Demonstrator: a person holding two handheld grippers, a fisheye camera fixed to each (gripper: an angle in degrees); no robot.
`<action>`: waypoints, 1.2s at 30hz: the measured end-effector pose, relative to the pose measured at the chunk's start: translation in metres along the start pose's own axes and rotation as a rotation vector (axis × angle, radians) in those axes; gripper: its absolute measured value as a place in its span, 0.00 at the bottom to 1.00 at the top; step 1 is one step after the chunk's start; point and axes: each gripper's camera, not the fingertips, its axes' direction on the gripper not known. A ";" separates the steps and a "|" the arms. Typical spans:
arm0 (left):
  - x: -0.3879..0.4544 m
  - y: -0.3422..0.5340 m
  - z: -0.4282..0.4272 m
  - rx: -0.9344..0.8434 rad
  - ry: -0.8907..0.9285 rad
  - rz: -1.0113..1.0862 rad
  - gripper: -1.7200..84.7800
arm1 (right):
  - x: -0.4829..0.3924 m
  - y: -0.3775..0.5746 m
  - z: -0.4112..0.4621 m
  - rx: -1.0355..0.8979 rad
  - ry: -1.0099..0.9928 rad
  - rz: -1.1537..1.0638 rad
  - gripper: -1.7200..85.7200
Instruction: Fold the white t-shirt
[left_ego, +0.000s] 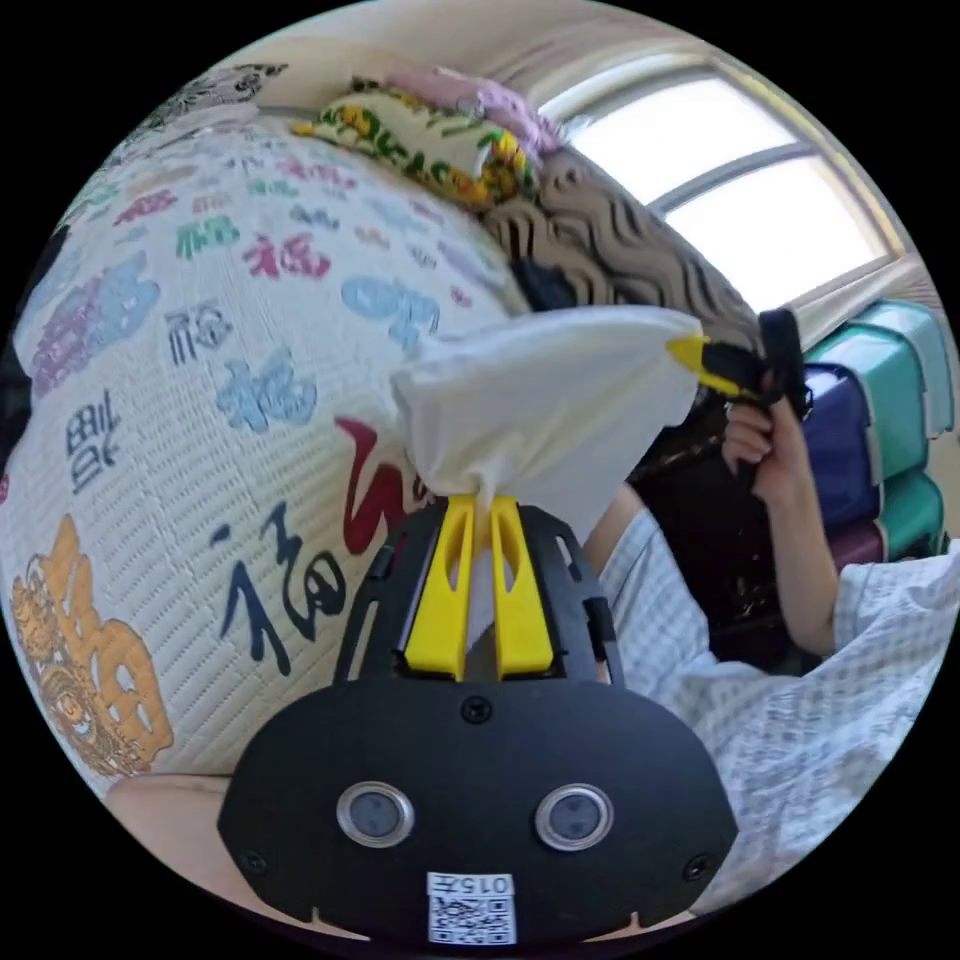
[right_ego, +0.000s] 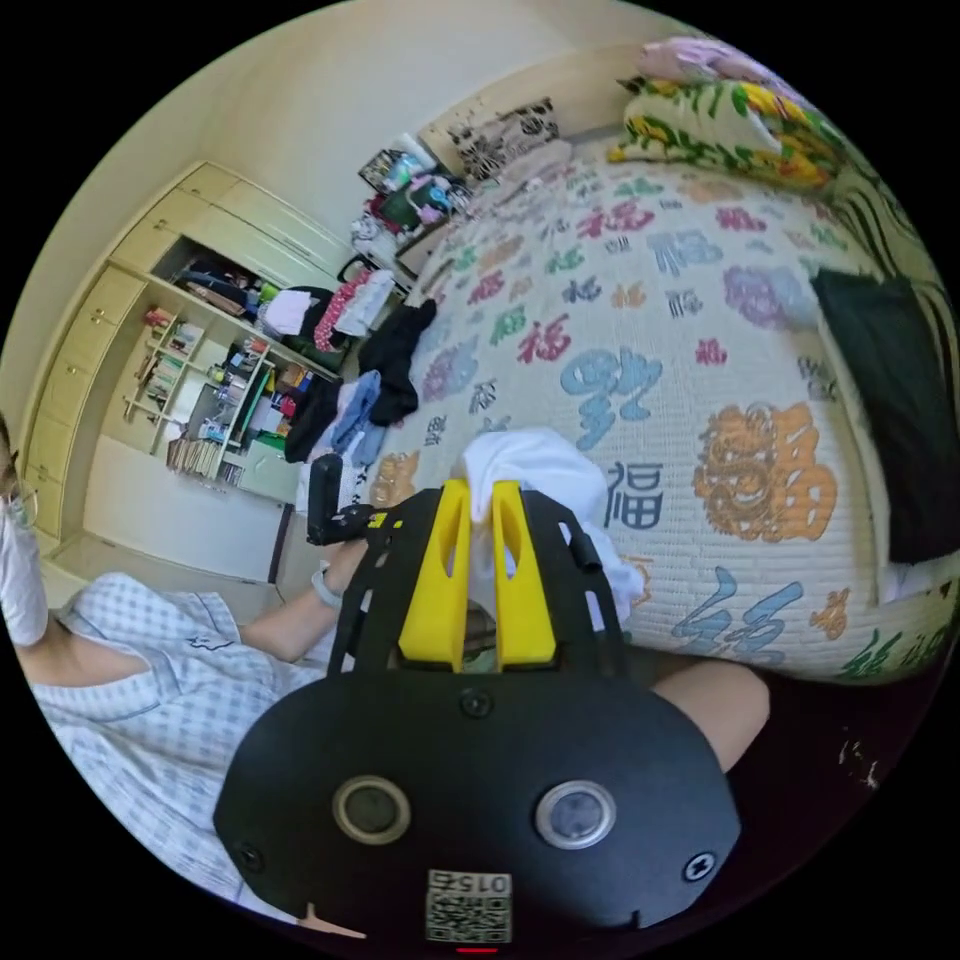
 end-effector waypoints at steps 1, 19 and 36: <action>0.001 -0.002 -0.012 0.037 0.012 0.003 0.04 | -0.005 0.001 -0.009 0.021 0.001 -0.023 0.07; -0.018 0.106 -0.083 0.175 -0.097 -0.363 0.21 | 0.026 0.103 -0.005 0.159 -0.397 0.190 0.04; 0.100 0.034 -0.086 0.271 0.050 0.172 0.08 | -0.071 0.089 -0.137 0.563 -0.393 -0.123 0.04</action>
